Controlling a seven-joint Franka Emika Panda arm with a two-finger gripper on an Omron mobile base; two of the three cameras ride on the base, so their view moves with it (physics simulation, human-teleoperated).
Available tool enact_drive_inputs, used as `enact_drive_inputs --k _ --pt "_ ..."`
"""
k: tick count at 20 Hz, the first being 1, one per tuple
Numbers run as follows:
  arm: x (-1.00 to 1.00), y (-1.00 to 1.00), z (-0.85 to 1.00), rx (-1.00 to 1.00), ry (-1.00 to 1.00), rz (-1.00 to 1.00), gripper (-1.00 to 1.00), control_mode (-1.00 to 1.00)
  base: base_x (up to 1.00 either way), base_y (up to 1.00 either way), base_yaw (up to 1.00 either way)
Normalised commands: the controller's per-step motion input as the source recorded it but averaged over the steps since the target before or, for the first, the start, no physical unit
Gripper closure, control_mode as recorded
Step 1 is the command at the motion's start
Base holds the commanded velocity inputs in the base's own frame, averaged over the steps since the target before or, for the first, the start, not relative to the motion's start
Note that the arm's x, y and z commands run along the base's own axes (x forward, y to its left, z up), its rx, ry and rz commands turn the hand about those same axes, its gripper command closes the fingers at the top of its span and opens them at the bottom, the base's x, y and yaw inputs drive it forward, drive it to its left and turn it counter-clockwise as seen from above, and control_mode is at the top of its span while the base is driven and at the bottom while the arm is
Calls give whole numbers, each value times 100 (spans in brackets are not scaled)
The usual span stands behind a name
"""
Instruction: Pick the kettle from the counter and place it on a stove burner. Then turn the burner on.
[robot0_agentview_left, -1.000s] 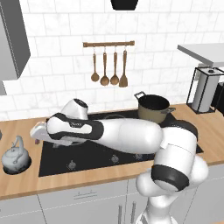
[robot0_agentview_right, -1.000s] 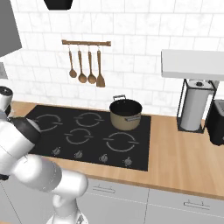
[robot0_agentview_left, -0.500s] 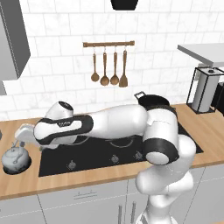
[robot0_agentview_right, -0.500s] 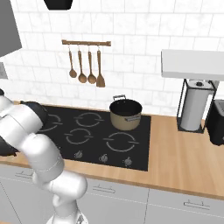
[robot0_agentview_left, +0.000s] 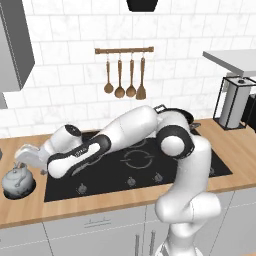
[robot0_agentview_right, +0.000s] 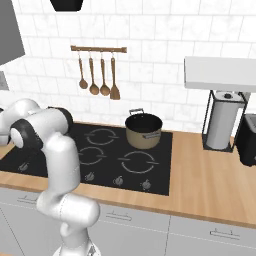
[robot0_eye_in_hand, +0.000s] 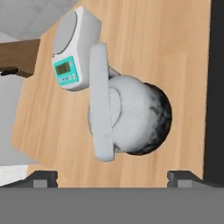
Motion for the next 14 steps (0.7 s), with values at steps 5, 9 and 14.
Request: enact_drive_inputs --k 5,9,14 --pt "11 40 -6 0 1 -9 -100 -100 0 0 0" --pt "7 40 0 0 1 -10 -100 -100 0 0 0" --pt "18 13 -2 0 0 -16 -100 -100 0 0 0"
